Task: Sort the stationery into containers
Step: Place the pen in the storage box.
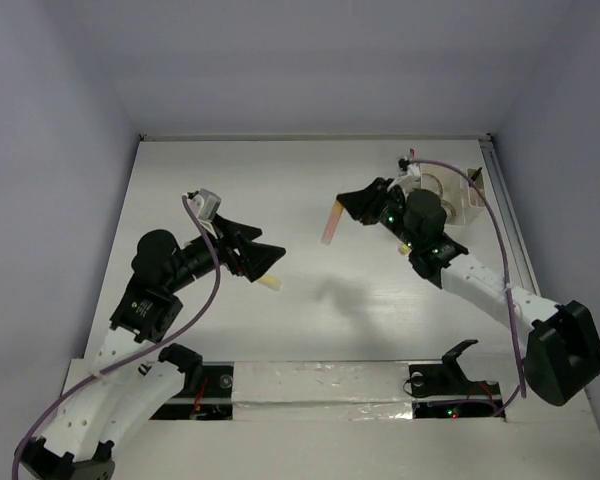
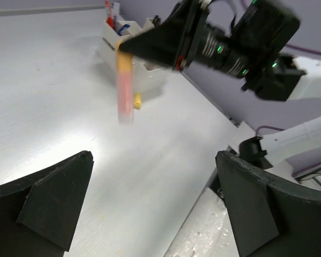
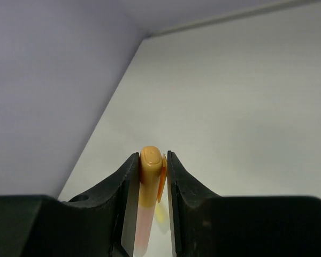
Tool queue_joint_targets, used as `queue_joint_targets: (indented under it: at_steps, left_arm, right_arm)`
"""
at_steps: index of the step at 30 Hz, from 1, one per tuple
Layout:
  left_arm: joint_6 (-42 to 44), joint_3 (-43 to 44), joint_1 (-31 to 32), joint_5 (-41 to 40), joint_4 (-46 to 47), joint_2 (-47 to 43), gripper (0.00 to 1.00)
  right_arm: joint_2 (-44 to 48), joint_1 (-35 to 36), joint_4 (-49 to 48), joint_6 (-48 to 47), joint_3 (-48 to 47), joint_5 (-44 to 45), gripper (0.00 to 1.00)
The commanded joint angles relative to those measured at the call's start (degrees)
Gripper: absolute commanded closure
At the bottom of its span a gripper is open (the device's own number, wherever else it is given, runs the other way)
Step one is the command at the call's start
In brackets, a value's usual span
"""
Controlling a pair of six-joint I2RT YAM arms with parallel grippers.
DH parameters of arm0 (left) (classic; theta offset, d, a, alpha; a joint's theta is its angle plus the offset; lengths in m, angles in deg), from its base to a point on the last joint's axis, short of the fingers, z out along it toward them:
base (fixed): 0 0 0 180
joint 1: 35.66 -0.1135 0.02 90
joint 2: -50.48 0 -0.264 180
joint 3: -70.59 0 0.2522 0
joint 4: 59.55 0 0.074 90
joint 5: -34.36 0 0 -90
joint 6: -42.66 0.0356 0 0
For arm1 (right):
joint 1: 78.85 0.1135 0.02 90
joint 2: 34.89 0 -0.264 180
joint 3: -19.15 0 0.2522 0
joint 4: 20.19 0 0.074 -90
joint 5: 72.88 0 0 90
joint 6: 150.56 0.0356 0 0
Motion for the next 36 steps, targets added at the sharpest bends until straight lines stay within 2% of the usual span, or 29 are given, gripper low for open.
queue_joint_targets:
  at_steps: [1, 2, 5, 9, 14, 17, 23, 33, 36]
  left_arm:
    - [7.56, 0.63, -0.01, -5.27, -7.43, -2.29, 0.01]
    - [8.26, 0.55, -0.01, -6.76, -7.97, -3.25, 0.01]
    - [10.11, -2.17, -0.01, -8.44, -7.63, -5.19, 0.01]
    - [10.99, -2.35, -0.01, -10.21, -9.47, -6.51, 0.01]
    - [9.85, -3.93, -0.01, -11.17, -8.5, -12.04, 0.01]
    - [9.76, -4.2, -0.01, -11.52, -8.33, -13.72, 0.01]
    - [9.68, -4.03, 0.52, -12.75, -9.03, -15.13, 0.01]
    - [9.76, -4.03, 1.57, -12.75, -9.03, -15.13, 0.01]
    - [9.76, -4.11, 1.57, -12.75, -8.86, -15.13, 0.01]
  right_arm:
    - [1.9, -4.85, 1.8, -2.93, -6.54, 4.48, 1.0]
    - [3.9, -6.78, 3.21, -4.33, -6.55, 11.46, 1.0]
    - [8.65, -12.31, 8.05, -12.58, -5.85, 24.83, 1.0]
    - [12.35, -19.09, 6.05, -17.16, -4.09, 33.92, 1.0]
    - [9.82, -25.6, 2.0, -25.77, -6.1, 45.95, 1.0]
    - [6.31, -30.15, 0.94, -27.9, -8.21, 48.61, 1.0]
    - [-1.16, -37.99, 3.31, -28.42, -12.26, 47.13, 1.0]
    - [-9.96, -39.14, -2.04, -38.51, -15.77, 44.49, 1.0]
    - [-11.37, -39.14, -2.84, -39.06, -16.04, 43.79, 1.0]
